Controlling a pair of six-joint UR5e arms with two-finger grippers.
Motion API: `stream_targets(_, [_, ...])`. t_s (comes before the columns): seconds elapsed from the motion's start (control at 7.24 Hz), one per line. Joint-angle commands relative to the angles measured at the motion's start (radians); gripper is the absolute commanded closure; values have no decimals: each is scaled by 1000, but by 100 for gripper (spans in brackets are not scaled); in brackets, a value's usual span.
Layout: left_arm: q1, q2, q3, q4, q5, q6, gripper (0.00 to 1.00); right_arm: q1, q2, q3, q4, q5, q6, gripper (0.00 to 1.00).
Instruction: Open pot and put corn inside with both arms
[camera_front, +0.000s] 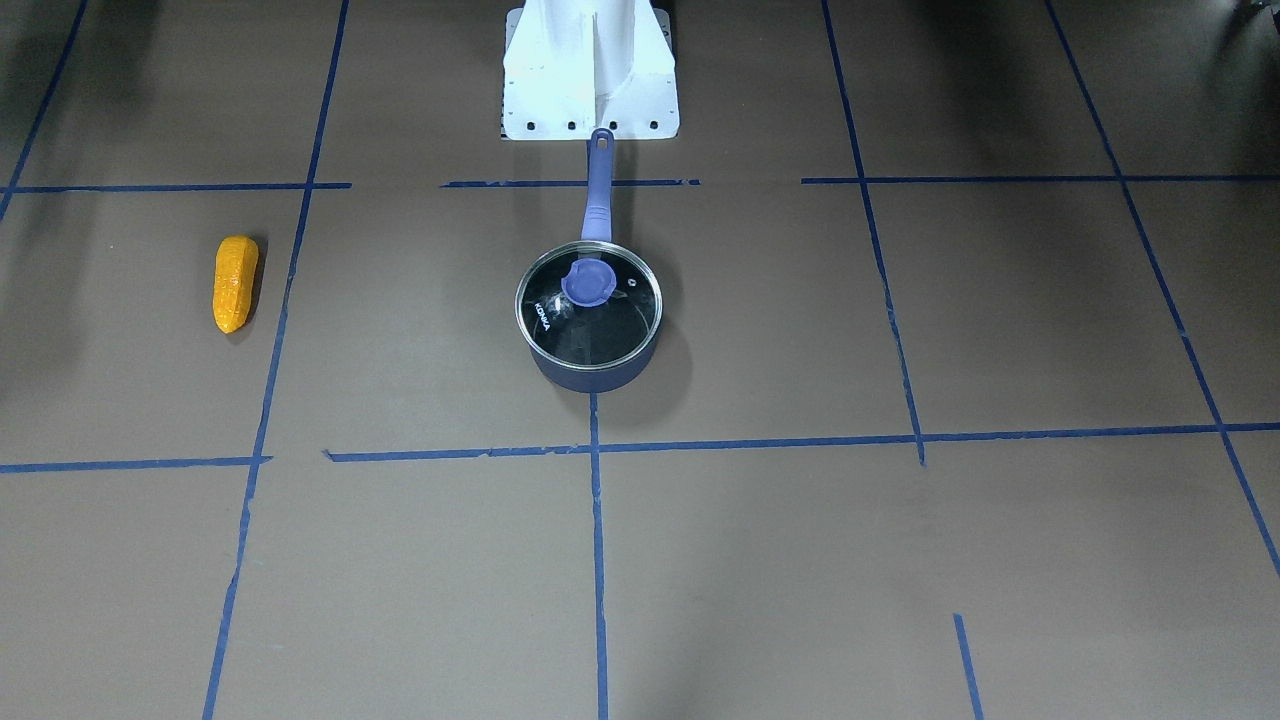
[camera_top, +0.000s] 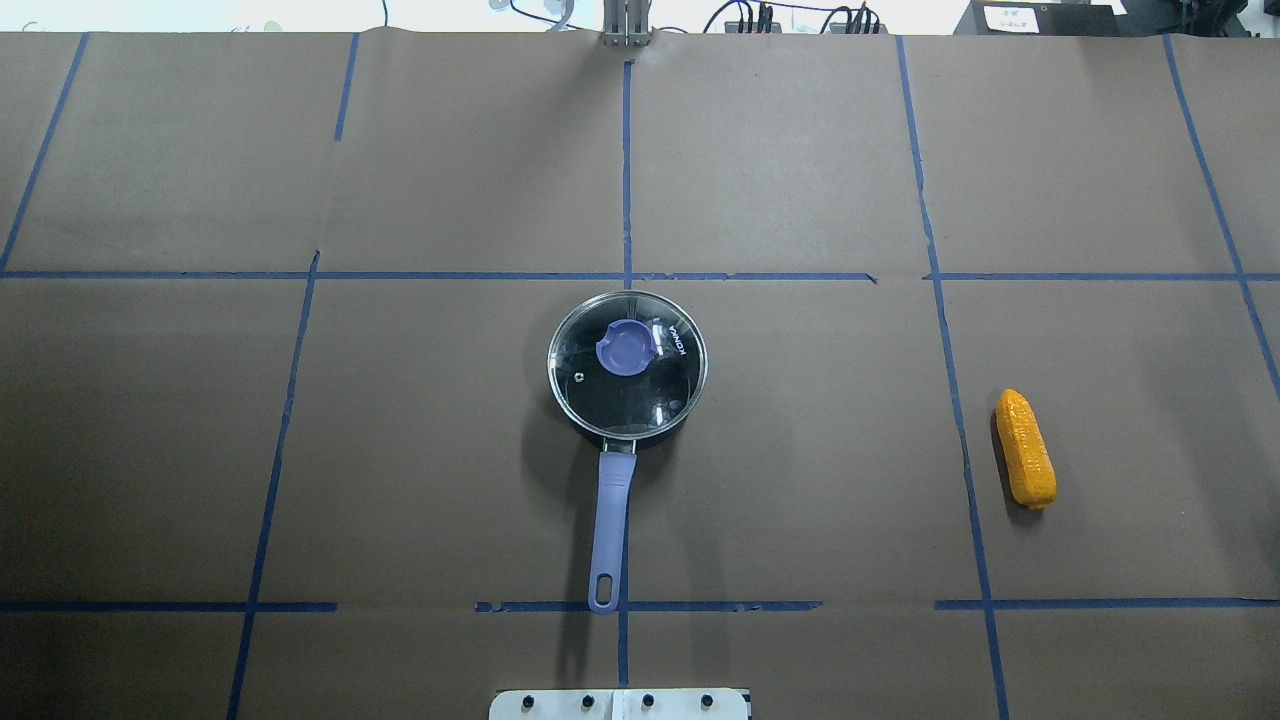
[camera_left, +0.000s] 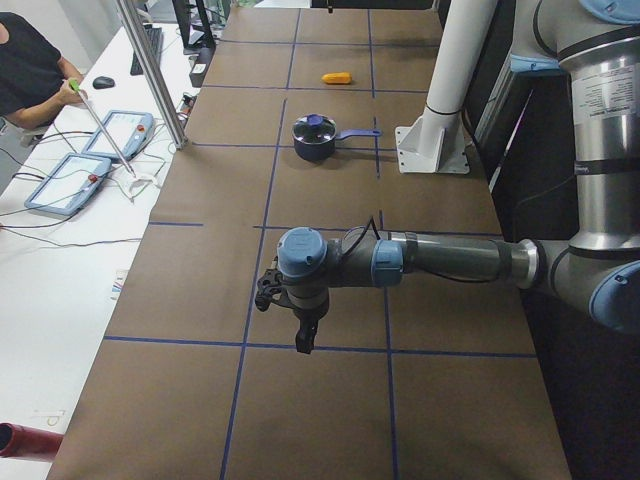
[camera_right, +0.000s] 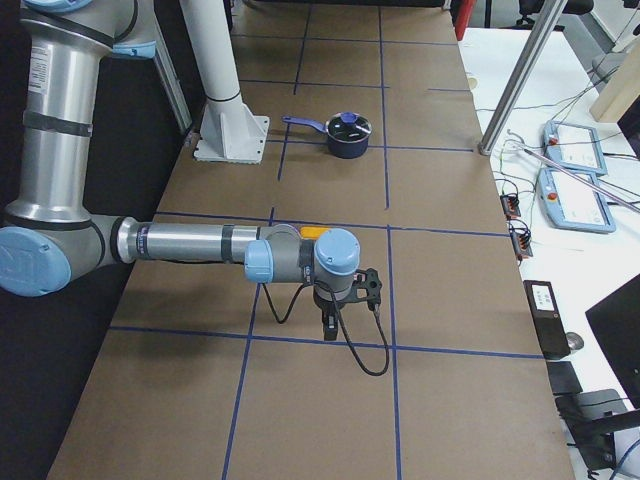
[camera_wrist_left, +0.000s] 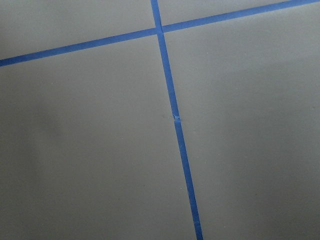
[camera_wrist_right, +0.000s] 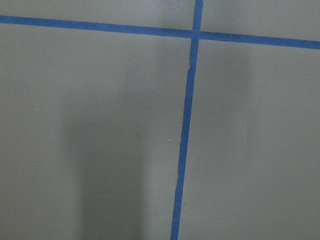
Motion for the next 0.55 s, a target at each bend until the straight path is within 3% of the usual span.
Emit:
stream_targets(0.0, [0,1,10,0,5,-1,0,0,-2,2,0,-1,0,0])
stream_targets(0.41, [0,1,1,0,7,-1,0,0,-8,3,0,3,0,0])
